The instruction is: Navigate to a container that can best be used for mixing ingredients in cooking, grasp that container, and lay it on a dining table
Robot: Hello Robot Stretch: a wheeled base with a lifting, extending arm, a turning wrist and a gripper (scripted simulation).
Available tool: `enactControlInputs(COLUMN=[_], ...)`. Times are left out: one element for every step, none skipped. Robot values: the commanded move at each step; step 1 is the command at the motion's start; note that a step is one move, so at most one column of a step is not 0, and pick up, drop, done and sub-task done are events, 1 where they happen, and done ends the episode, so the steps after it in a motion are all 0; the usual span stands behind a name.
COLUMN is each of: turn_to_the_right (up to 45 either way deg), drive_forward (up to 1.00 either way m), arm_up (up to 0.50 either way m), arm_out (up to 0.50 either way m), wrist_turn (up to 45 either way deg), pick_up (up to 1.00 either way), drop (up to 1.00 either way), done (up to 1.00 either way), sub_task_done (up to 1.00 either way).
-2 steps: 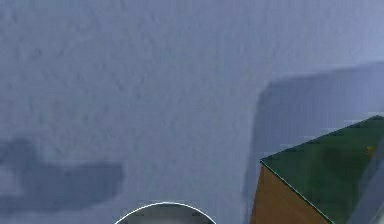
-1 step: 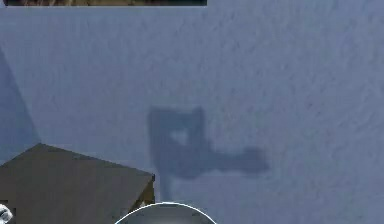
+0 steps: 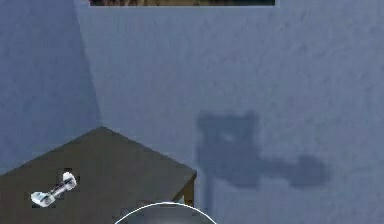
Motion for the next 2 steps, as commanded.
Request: enactControlInputs(turn_to_the_right=[45.0,45.0], drive_forward=[0.0,0.0], arm_up=[0.0,0.0], arm_out=[0.0,0.0], wrist_turn=[0.0,0.0], pick_up=[0.0,0.0], drop=[0.0,0.0], done=[0.0,0.0], sub_task_done=[0.0,0.0])
